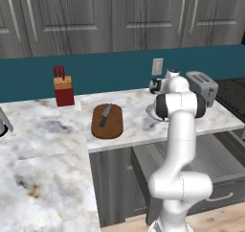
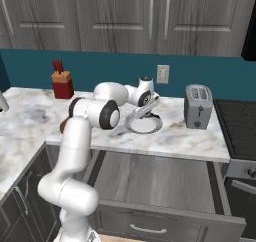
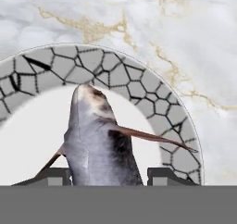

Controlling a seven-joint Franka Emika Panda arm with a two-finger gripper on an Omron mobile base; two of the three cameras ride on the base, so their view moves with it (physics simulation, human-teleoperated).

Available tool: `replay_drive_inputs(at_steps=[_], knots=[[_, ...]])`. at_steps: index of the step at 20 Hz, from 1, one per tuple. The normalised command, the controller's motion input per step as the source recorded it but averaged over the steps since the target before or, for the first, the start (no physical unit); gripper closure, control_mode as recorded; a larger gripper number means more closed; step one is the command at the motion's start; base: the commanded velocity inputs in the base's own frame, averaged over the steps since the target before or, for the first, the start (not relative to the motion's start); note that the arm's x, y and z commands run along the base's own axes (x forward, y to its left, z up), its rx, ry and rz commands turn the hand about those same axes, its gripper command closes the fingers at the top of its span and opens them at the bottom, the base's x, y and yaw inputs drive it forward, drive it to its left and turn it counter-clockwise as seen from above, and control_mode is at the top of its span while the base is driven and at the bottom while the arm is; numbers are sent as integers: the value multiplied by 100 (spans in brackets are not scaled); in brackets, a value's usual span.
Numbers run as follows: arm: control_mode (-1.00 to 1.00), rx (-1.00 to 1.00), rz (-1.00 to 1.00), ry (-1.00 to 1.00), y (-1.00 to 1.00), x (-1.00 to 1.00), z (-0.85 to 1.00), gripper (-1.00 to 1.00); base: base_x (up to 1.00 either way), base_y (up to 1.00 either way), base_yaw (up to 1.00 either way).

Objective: Pick up the knife from the drawer and place it on the cutting board. Then place the meat from the plate to the cutting board.

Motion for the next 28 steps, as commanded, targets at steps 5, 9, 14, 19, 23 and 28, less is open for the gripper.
replay_drive_inputs(at_steps=[5, 9, 14, 19, 23, 28], knots=[[-100, -4, 4, 0, 53, -45, 36, 100, 0, 0, 0], [-100, -5, 8, 0, 80, -43, 16, 100, 0, 0, 0], [-100, -4, 12, 1, 91, -38, 0, 100, 0, 0, 0], [-100, -2, 15, 1, 97, -36, 0, 100, 0, 0, 0], [-100, -1, 17, 1, 91, -38, 0, 100, 0, 0, 0], [-100, 0, 18, 1, 77, -34, 0, 100, 0, 0, 0]])
